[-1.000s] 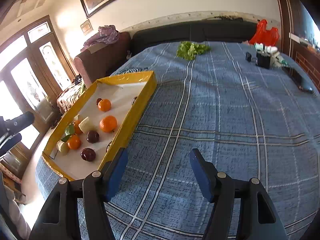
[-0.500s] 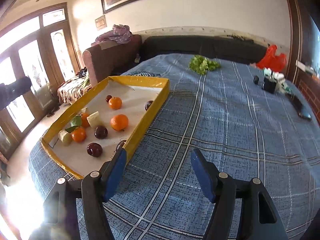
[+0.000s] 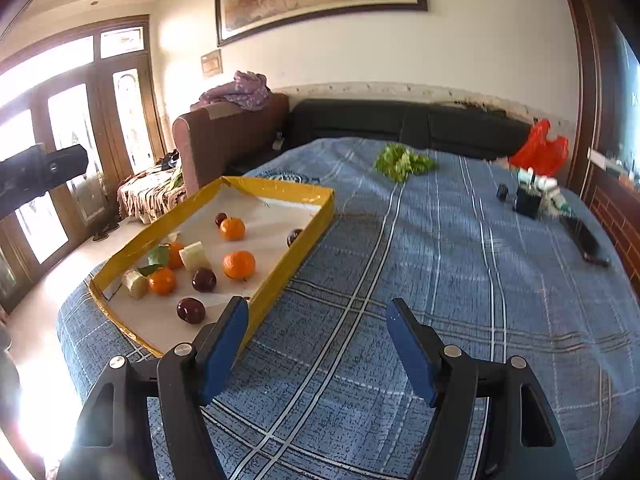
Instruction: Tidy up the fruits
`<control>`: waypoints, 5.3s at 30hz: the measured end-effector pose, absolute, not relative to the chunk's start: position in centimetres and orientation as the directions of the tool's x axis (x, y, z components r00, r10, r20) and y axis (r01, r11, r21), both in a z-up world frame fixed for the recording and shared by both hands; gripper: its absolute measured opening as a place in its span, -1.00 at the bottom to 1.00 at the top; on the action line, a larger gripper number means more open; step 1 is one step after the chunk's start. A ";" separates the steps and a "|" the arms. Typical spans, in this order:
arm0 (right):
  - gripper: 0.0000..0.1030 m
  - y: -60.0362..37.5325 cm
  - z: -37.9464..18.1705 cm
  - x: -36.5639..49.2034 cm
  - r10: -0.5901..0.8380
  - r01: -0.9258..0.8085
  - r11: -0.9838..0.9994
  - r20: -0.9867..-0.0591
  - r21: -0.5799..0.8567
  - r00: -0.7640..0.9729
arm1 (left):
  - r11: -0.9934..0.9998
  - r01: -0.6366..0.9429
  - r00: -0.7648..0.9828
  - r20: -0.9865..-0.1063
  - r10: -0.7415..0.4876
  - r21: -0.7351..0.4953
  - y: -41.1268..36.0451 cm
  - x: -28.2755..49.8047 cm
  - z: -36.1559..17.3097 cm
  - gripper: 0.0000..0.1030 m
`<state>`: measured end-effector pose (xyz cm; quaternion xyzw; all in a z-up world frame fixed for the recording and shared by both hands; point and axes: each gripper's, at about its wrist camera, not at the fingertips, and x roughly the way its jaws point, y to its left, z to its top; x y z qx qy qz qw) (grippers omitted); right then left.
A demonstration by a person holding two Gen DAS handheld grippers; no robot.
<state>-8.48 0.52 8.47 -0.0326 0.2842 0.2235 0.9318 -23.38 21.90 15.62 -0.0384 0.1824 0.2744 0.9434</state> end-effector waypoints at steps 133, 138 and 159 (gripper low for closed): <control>0.88 0.0 11.4 -11.5 0.401 -0.470 0.881 -0.451 -0.047 0.797 | 0.822 -0.547 0.778 -0.461 0.427 -0.159 24.5 -26.1 13.4 1.00; 0.88 1.1 11.4 -11.7 0.405 -0.486 0.872 -0.457 -0.068 0.791 | 0.794 -0.598 0.717 -0.516 0.470 -0.108 25.0 -25.2 12.2 1.00; 0.88 5.8 9.3 -11.8 0.373 -0.527 0.832 -0.531 -0.171 0.761 | 0.786 -0.603 0.679 -0.603 0.418 -0.135 27.8 -24.7 9.2 1.00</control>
